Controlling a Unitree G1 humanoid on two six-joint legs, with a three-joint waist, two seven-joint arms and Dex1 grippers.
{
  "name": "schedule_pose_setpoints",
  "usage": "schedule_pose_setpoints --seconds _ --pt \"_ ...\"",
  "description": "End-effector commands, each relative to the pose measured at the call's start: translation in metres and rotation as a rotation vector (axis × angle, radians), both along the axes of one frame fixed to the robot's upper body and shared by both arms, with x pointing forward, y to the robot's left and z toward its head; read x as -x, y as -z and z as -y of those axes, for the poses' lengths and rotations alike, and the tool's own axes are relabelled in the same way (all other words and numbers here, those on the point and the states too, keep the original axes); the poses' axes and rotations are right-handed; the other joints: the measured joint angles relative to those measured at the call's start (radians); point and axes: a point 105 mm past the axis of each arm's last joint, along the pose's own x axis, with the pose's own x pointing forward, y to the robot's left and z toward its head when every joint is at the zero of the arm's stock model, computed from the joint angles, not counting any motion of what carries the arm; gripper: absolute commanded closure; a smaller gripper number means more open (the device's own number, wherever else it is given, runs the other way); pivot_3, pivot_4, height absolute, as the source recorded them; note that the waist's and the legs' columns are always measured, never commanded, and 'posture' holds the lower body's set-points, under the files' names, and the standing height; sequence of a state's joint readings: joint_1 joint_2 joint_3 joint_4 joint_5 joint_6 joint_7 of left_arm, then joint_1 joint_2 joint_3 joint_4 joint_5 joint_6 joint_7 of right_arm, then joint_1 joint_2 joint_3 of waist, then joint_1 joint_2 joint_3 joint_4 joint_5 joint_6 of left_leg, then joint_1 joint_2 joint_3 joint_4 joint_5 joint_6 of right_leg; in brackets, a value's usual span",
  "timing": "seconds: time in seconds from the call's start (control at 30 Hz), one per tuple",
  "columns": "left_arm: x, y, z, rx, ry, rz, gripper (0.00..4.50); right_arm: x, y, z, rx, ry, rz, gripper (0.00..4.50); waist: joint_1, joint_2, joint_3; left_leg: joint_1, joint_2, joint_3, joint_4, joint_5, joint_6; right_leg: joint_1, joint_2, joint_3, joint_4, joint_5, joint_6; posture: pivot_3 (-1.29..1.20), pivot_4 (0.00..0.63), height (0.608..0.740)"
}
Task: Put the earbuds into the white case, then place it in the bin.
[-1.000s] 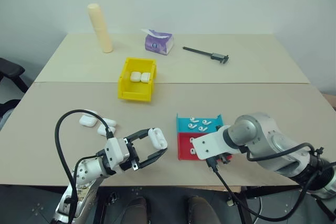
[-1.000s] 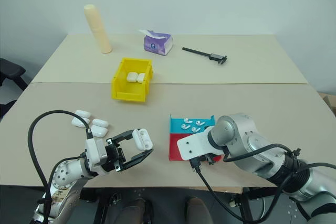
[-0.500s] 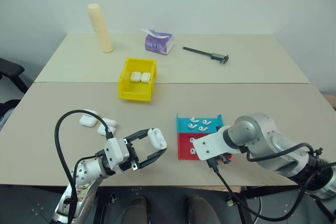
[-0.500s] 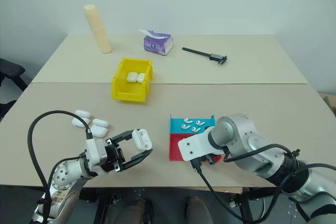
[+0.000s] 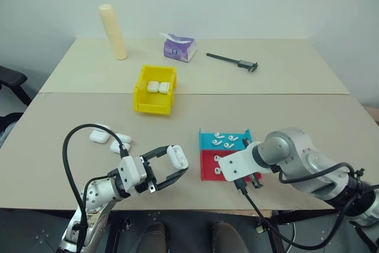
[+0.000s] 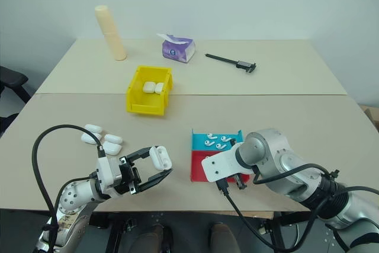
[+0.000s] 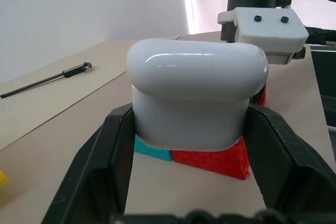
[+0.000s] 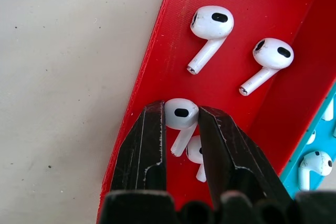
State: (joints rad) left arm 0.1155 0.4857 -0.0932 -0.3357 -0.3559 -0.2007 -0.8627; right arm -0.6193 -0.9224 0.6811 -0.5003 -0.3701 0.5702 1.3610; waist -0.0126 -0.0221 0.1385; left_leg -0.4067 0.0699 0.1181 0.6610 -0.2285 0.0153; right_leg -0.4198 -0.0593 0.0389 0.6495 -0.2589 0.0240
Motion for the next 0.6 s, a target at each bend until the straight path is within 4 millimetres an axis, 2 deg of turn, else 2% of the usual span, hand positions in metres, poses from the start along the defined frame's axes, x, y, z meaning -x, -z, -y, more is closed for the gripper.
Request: schedule_pose_setpoints --seconds 0.03,0.2,0.33,0.47,0.6 --pt "0.0 -0.011 -0.001 0.014 -0.004 0.047 1.72 -0.001 -0.004 0.0 -0.011 0.004 0.017 3.82 0.0 0.0 0.0 0.0 0.0 0.0 0.0 0.0 0.0 0.0 0.0 0.0 0.0 0.0 0.0 0.0 0.15 0.74" --pt "0.0 -0.012 -0.002 0.016 0.0 0.048 1.72 0.003 -0.012 -0.005 -0.057 0.009 -0.001 3.82 0.0 0.0 0.0 0.0 0.0 0.0 0.0 0.0 0.0 0.0 0.0 0.0 0.0 0.0 0.0 0.0 0.15 0.74" --pt "0.0 -0.016 -0.003 0.017 0.011 0.055 1.72 0.005 -0.031 -0.013 -0.172 0.055 -0.017 3.82 0.0 0.0 0.0 -0.001 0.0 0.0 0.0 0.0 0.0 -0.001 0.0 0.0 0.0 0.0 0.0 0.0 0.15 0.74" --pt "0.001 -0.031 0.0 0.055 0.041 0.075 1.72 0.004 -0.084 -0.019 -0.431 0.112 -0.01 3.82 0.001 0.0 0.0 -0.001 0.0 0.0 0.0 0.0 0.0 -0.001 0.0 0.0 0.0 0.0 0.0 0.0 0.15 0.74" --pt "0.002 -0.05 0.004 0.097 0.106 0.084 1.72 0.0 -0.137 -0.015 -0.685 0.14 0.018 3.82 0.001 0.0 0.0 -0.001 0.0 -0.001 0.0 0.0 0.0 0.0 0.0 0.0 0.0 0.0 0.0 0.0 0.15 0.74"
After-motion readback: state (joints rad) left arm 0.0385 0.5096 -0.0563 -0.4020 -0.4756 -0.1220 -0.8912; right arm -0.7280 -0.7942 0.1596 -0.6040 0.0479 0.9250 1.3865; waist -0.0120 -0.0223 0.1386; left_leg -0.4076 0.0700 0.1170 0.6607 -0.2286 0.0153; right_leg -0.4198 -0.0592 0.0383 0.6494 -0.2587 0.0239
